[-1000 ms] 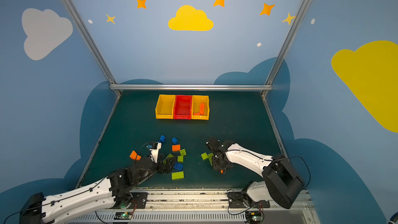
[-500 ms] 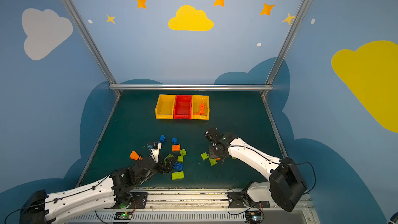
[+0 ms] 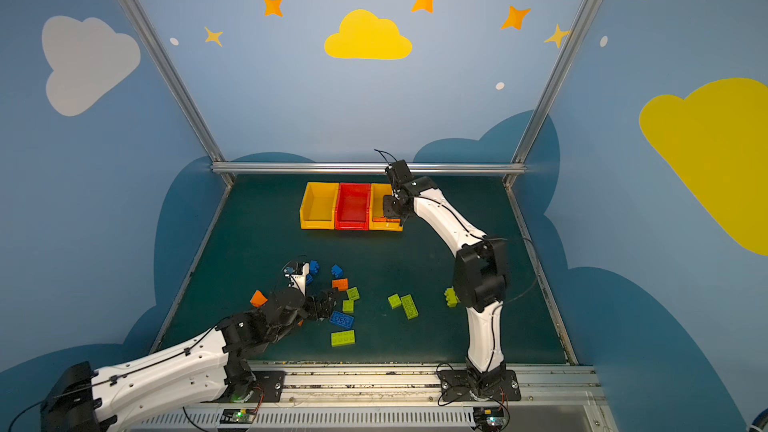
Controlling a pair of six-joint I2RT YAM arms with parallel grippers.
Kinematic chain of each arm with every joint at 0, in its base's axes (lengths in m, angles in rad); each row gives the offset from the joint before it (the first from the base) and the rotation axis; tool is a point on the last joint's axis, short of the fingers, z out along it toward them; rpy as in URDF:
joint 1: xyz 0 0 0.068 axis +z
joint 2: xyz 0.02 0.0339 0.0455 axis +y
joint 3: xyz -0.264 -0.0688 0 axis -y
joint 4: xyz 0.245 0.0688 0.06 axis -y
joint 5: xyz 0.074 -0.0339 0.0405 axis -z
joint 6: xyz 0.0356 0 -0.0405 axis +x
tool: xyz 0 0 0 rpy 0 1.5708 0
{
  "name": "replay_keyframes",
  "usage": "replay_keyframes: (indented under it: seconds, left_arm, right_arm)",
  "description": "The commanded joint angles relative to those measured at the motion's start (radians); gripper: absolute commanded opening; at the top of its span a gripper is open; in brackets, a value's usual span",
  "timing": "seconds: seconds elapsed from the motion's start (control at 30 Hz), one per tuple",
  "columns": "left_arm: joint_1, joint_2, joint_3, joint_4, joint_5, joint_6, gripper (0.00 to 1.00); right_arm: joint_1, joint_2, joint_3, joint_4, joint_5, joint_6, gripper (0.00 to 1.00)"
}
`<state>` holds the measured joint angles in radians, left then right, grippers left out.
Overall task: Sort the legos into containers by color
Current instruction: 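Carry the orange 2x3 brick to the yellow bin and release it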
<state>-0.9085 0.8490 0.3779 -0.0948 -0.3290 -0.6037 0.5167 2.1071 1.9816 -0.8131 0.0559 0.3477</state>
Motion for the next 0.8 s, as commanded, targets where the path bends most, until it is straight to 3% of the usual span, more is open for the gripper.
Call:
replay_keyframes:
  seconds: [0.0, 0.17, 0.2, 0.3, 0.37, 0.57, 0.77]
  left_arm:
    - [0.040, 0.027, 0.024, -0.005, 0.031, -0.002, 1.00]
    - [0.089, 0.078, 0.030, -0.003, 0.053, 0.004, 1.00]
    - [0.094, 0.087, 0.034, -0.003, 0.060, 0.004, 1.00]
    - [0.097, 0.106, 0.044, -0.012, 0.074, -0.001, 1.00]
    - [0.097, 0.109, 0.054, -0.025, 0.085, -0.017, 1.00]
    - [0.096, 0.111, 0.113, -0.082, 0.146, -0.025, 1.00]
    - [0.083, 0.169, 0.183, -0.136, 0.198, -0.084, 1.00]
  right_arm:
    - [-0.011, 0.157, 0.222, -0.142, -0.056, -0.056, 0.15]
    - [-0.030, 0.376, 0.522, -0.231, -0.077, -0.051, 0.19]
    - [-0.035, 0.393, 0.543, -0.229, -0.094, -0.049, 0.24]
    - [-0.046, 0.383, 0.524, -0.189, -0.162, -0.048, 0.61]
    - [-0.045, 0.347, 0.498, -0.171, -0.179, -0.047, 0.73]
    - [-0.026, 0.091, 0.231, -0.071, -0.138, -0.018, 0.96]
    - [0.005, -0.232, -0.190, 0.016, -0.073, 0.052, 0.96]
